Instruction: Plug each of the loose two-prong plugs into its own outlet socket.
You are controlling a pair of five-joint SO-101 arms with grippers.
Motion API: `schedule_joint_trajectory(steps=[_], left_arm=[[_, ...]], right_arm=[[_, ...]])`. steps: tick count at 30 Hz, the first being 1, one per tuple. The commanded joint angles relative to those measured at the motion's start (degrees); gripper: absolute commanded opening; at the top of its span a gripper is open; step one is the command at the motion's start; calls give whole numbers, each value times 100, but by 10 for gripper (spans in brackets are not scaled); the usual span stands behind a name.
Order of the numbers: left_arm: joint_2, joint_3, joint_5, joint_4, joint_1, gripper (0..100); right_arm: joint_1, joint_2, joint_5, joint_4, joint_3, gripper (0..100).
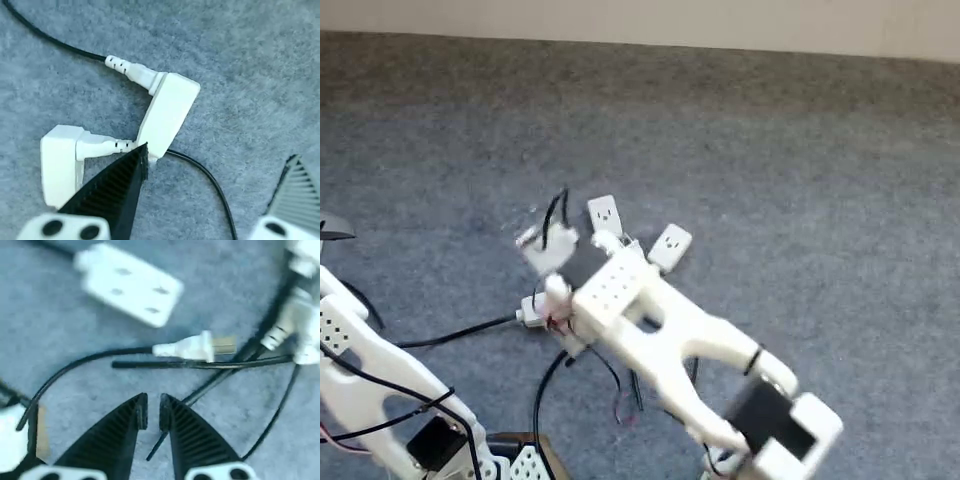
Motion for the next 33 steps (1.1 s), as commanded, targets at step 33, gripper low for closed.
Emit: schedule_joint_trajectory(steps=[33], left_arm=[[-312,-180,-440,44,127,403]], right_arm=[[2290,998,3165,-2466,708,235]])
